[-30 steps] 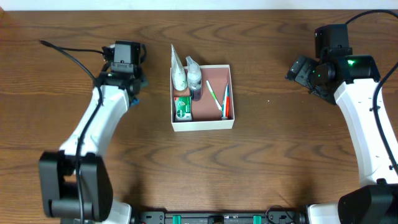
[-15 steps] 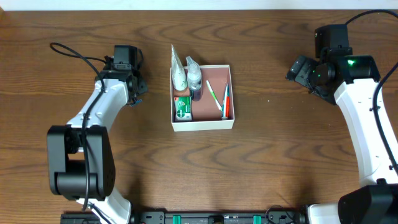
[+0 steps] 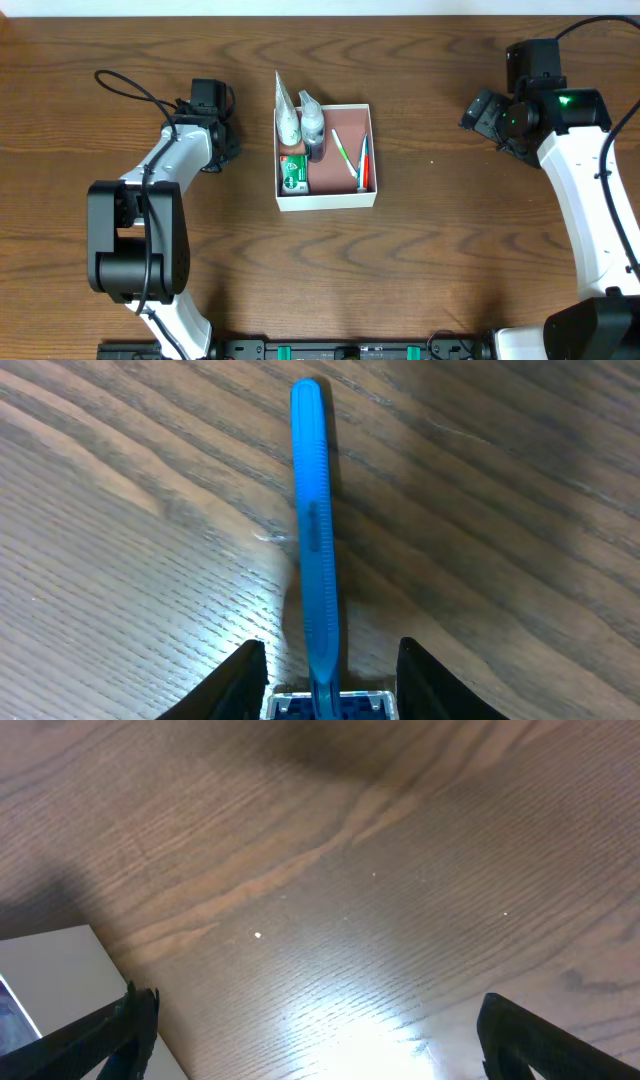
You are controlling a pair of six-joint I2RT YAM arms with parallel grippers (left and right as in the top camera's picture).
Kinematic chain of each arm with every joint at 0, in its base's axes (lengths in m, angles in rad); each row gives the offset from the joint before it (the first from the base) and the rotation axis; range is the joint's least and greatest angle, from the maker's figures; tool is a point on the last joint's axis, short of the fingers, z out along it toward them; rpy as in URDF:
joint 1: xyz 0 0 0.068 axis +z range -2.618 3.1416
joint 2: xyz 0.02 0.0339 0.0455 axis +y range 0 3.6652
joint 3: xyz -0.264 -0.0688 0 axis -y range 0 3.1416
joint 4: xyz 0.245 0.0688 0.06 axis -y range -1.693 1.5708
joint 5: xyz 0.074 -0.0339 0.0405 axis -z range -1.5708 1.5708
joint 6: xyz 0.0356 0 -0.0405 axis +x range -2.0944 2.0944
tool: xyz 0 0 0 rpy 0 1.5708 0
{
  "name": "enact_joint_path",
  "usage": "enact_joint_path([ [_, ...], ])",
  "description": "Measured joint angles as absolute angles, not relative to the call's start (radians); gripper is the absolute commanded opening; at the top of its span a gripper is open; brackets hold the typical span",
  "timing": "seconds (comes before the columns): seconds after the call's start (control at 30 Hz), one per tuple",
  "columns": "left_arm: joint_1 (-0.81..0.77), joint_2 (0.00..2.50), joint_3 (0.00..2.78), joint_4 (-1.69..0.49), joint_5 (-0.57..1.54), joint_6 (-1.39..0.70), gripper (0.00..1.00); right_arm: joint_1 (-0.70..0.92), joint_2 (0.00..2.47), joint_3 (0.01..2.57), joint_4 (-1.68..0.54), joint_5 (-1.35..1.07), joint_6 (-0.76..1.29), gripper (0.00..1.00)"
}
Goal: Pack container
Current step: 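Lower the left gripper onto the blue razor handle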
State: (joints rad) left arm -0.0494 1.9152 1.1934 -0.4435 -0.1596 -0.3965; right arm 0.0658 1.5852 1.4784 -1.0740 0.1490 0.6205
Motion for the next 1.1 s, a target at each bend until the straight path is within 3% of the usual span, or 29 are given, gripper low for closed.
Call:
enact_joint_path([
  [1.1,-0.049,1.927,1.193,-0.419,-0.136,-0.397,0.42,0.066,1.585,1.478,-1.074,0.149,0.62,0.99],
])
